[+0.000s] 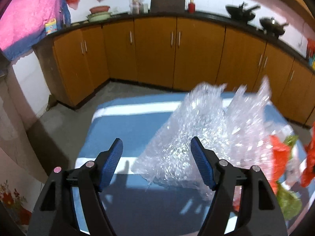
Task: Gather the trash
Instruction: 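Grasp the clear bubble wrap with the left tool and lift it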
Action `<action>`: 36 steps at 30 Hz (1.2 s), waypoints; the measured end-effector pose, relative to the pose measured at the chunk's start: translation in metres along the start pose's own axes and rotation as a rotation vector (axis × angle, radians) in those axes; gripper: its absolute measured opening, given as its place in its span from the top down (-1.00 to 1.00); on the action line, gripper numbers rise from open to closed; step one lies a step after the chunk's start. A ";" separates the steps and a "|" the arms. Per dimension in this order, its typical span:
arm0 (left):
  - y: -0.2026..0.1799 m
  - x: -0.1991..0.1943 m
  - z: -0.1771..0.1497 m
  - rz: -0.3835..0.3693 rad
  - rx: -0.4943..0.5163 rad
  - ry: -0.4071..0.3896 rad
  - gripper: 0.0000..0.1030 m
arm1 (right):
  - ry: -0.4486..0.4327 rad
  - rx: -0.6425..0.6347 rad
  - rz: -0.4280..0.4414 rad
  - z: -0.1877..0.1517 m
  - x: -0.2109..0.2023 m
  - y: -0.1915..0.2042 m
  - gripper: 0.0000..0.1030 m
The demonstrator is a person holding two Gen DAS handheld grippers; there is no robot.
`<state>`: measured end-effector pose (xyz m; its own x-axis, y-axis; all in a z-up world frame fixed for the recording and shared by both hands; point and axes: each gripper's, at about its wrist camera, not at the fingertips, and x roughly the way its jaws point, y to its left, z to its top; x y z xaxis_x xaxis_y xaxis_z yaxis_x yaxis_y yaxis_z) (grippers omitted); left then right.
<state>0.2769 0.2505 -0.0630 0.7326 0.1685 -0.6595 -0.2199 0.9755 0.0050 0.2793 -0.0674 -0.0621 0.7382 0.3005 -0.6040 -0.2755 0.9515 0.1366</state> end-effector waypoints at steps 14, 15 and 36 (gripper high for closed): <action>0.001 0.030 -0.023 -0.004 -0.038 0.133 0.81 | 0.006 0.006 -0.027 -0.004 0.000 -0.011 0.62; 0.003 0.026 -0.024 -0.001 -0.051 0.123 0.85 | 0.005 0.005 -0.027 -0.004 -0.001 -0.010 0.62; 0.008 -0.098 -0.018 0.021 -0.094 -0.083 0.88 | -0.084 0.010 -0.004 -0.002 -0.065 -0.009 0.62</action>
<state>0.1915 0.2392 -0.0119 0.7771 0.2033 -0.5957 -0.2922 0.9547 -0.0554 0.2329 -0.0956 -0.0257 0.7885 0.3002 -0.5367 -0.2660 0.9534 0.1425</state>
